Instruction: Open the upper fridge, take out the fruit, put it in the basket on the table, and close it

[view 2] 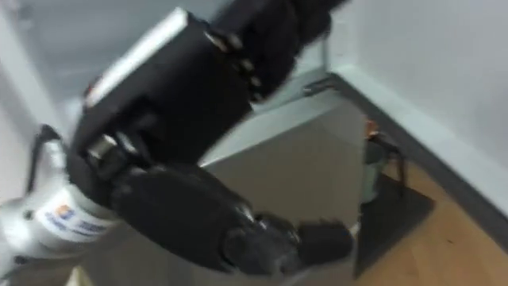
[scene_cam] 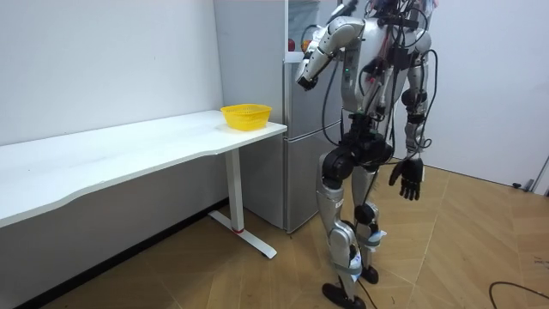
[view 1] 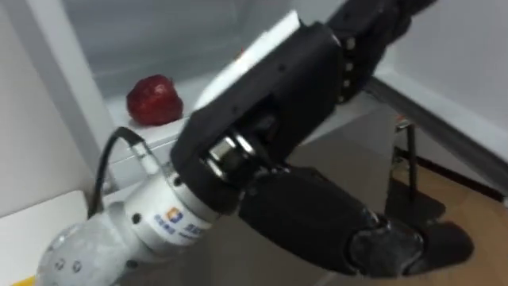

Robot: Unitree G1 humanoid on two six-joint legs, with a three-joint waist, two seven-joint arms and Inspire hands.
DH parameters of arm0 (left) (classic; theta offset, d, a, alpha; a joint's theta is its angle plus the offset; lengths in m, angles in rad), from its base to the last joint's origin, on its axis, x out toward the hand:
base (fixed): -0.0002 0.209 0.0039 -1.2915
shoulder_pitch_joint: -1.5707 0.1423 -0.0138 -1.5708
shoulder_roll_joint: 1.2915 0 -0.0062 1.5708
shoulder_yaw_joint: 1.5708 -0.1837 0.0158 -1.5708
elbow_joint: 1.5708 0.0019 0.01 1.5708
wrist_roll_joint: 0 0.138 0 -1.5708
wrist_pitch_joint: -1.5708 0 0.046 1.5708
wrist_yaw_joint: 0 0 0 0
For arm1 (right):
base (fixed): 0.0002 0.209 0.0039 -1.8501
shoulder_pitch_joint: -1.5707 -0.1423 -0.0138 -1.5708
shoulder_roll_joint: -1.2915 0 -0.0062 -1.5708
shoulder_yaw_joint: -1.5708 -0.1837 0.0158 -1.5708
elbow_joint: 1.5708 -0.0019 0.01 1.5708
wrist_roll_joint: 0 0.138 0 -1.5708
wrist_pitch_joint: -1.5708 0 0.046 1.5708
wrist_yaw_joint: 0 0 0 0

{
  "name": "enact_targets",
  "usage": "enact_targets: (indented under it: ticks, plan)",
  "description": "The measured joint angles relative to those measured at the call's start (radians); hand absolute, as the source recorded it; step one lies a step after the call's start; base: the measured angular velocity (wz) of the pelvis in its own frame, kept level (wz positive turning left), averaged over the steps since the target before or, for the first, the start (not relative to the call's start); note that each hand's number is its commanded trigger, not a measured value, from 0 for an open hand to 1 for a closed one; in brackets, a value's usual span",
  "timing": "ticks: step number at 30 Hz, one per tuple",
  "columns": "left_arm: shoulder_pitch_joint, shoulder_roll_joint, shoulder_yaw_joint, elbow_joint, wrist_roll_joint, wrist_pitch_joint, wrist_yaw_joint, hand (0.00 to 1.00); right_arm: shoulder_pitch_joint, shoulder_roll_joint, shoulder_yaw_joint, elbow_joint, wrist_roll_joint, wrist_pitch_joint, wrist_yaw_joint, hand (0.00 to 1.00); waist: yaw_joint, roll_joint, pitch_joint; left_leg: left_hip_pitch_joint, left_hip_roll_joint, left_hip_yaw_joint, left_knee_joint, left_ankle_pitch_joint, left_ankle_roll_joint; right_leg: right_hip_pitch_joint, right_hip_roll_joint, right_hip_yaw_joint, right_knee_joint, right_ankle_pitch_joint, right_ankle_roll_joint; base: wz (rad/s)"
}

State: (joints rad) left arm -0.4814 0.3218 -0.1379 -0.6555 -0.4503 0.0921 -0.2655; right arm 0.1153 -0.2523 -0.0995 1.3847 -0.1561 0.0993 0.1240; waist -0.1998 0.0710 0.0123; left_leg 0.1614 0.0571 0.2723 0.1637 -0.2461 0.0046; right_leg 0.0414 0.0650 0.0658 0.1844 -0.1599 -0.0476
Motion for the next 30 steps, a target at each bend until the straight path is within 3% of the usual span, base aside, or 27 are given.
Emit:
enact_targets:
  ticks: [2,3,5,6,8,11,15,18,20,21,23,26,30]
  plan:
    - [0.052,0.009,0.068,-0.017,0.003,-0.023,0.031,0.0,0.0,0.003,0.0,-0.01,-0.004,-0.008,-0.015,0.0,0.051,-0.009,-0.0019,-0.001,-0.002,-0.027,0.0,0.001,-0.001,0.012,-0.005,-0.026,-0.015,-0.001,-0.002,0.3]
    - [0.073,0.008,0.082,-0.019,0.009,-0.032,0.043,0.0,0.001,0.004,0.0,-0.017,-0.011,-0.011,-0.018,0.0,0.061,-0.011,-0.0033,-0.001,-0.002,-0.036,0.0,0.001,-0.002,0.012,-0.007,-0.036,-0.015,-0.002,-0.003,0.43]
    - [0.137,0.007,0.126,-0.022,0.042,-0.039,0.075,0.0,0.002,0.022,0.0,-0.031,-0.041,-0.013,-0.028,0.0,0.088,-0.026,-0.0132,-0.011,-0.005,-0.061,0.001,0.003,-0.005,0.014,-0.013,-0.07,-0.015,-0.006,-0.005,0.44]
    - [0.147,0.004,0.136,-0.022,0.064,-0.039,0.084,0.0,0.001,0.027,0.0,-0.035,-0.052,-0.014,-0.029,0.0,0.1,-0.032,-0.0122,-0.011,-0.005,-0.066,0.001,0.004,-0.006,0.015,-0.013,-0.076,-0.015,-0.006,-0.005,0.36]
    - [0.185,0.001,0.179,-0.022,0.146,-0.04,0.122,0.0,-0.006,0.045,0.0,-0.035,-0.082,-0.014,-0.038,0.0,0.127,-0.042,-0.0181,-0.011,-0.009,-0.099,0.001,0.005,-0.009,0.028,-0.014,-0.104,-0.019,-0.007,-0.005,0.33]
    - [0.214,0.001,0.252,-0.022,0.21,-0.042,0.169,0.0,-0.005,0.048,0.0,-0.034,-0.089,-0.017,-0.046,0.0,0.156,-0.048,-0.0202,-0.011,-0.016,-0.14,0.002,0.006,-0.009,0.046,-0.027,-0.14,-0.031,-0.008,-0.003,0.36]
    - [0.227,0.003,0.351,-0.023,0.219,-0.069,0.222,0.0,-0.001,0.049,-0.001,-0.026,-0.088,-0.02,-0.049,0.0,0.21,-0.04,-0.0211,-0.008,-0.02,-0.149,0.003,0.006,-0.009,0.059,-0.029,-0.154,-0.032,-0.01,0.0,0.16]
    - [0.314,0.006,0.437,-0.029,0.223,-0.094,0.269,0.0,0.001,0.049,0.0,-0.03,-0.089,-0.023,-0.06,0.0,0.239,-0.02,-0.0213,-0.007,-0.024,-0.168,0.005,0.006,-0.009,0.064,-0.031,-0.16,-0.033,-0.012,0.004,0.09]
    - [0.407,-0.006,0.508,-0.029,0.214,-0.098,0.3,0.0,0.012,0.053,0.0,-0.033,-0.089,-0.023,-0.069,0.0,0.254,-0.005,-0.0201,-0.009,-0.026,-0.185,0.006,0.006,-0.008,0.068,-0.033,-0.176,-0.032,-0.015,0.004,0.19]
    - [0.423,-0.01,0.525,-0.026,0.213,-0.098,0.307,0.0,0.019,0.055,0.0,-0.037,-0.089,-0.023,-0.072,0.0,0.256,-0.009,-0.016,-0.01,-0.028,-0.194,0.006,0.006,-0.008,0.07,-0.036,-0.182,-0.032,-0.017,0.003,0.27]
    - [0.492,-0.03,0.605,-0.021,0.218,-0.101,0.354,0.0,0.038,0.056,-0.002,-0.046,-0.095,-0.023,-0.082,0.0,0.268,-0.006,-0.0161,-0.01,-0.032,-0.214,0.007,0.007,-0.009,0.075,-0.045,-0.2,-0.027,-0.029,0.004,0.29]
    - [0.601,-0.054,0.652,0.044,0.219,-0.131,0.408,0.0,0.053,0.057,-0.002,-0.056,-0.096,-0.015,-0.086,0.0,0.282,-0.007,-0.0147,-0.01,-0.038,-0.236,0.009,0.007,-0.009,0.079,-0.052,-0.217,-0.011,-0.047,0.005,0.28]
    - [0.731,-0.085,0.654,0.187,0.192,-0.117,0.456,0.0,0.064,0.057,-0.002,-0.074,-0.097,-0.01,-0.087,0.0,0.29,-0.016,-0.0123,-0.013,-0.039,-0.253,0.013,0.007,-0.009,0.084,-0.054,-0.235,-0.012,-0.052,0.004,0.12]
